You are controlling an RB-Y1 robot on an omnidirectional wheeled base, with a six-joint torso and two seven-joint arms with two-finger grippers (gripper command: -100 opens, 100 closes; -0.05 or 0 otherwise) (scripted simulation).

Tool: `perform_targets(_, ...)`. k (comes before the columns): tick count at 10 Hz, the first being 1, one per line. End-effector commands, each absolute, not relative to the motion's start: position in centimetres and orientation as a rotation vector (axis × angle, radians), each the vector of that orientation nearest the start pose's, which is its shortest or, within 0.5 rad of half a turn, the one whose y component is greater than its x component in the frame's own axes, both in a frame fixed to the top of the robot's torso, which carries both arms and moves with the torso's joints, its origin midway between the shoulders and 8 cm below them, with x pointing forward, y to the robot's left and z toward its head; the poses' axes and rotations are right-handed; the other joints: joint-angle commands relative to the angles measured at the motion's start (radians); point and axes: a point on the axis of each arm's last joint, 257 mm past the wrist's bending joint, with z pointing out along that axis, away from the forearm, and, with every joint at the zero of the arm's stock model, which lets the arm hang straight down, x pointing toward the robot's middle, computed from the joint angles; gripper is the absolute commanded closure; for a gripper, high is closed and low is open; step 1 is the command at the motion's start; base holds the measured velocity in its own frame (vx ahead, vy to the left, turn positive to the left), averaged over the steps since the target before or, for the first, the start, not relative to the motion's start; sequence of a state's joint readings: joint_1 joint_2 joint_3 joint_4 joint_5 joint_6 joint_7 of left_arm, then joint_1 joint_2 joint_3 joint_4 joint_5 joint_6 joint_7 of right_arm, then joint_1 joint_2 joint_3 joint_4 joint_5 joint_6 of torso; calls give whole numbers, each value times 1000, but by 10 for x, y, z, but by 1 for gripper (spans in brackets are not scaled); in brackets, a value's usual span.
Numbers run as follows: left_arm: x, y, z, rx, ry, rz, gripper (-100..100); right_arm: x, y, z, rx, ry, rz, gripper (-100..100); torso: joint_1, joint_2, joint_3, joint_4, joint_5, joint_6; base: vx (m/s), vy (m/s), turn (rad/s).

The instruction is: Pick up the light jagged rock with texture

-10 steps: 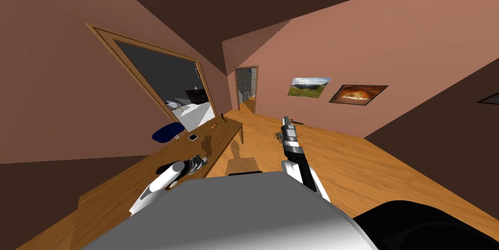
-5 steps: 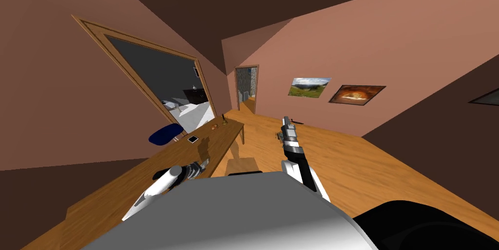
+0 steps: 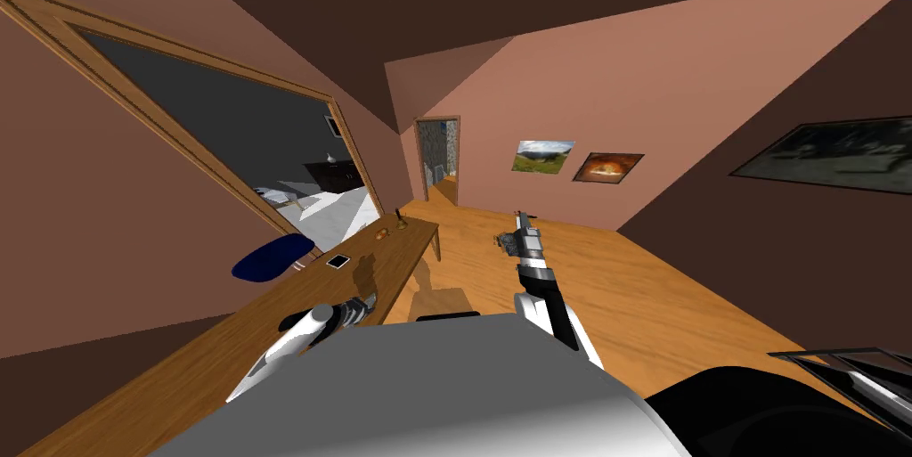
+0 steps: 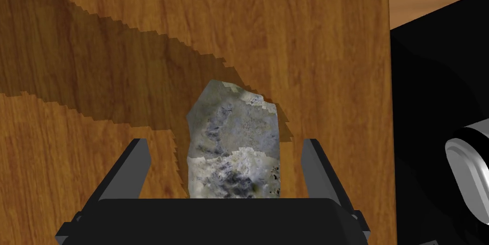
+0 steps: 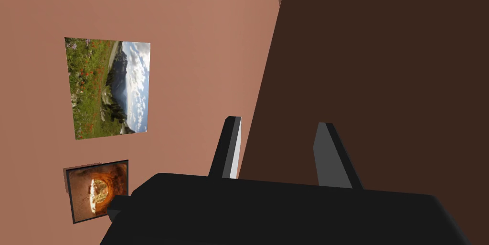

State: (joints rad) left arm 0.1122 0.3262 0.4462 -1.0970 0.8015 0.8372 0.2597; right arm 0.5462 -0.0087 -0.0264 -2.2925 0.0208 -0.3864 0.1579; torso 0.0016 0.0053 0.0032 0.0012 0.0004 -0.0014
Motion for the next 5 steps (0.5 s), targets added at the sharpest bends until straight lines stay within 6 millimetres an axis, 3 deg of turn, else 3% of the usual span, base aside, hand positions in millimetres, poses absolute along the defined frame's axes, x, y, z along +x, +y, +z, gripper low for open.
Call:
perform_targets(1,292,457,-536,-2917,613,-735,-100,354,-295,-7,681,769,1067,0,0,0,0,0,0,0,-86,32,-162)
perform_targets(3,291,465,-542,-2919,533,-731,-100,354,-295,-7,681,769,1067,0,0,-1,0,0,0,1,-101,34,-299)
perform_targets(4,292,463,-540,-2919,556,-732,-100,354,-295,-7,681,769,1067,0,0,-1,0,0,0,0,-40,14,-38)
perform_targets(5,292,463,-540,-2918,550,-733,100,354,-295,-7,681,770,1066,0,0,-4,-2,-1,0,-1,-9,1,5)
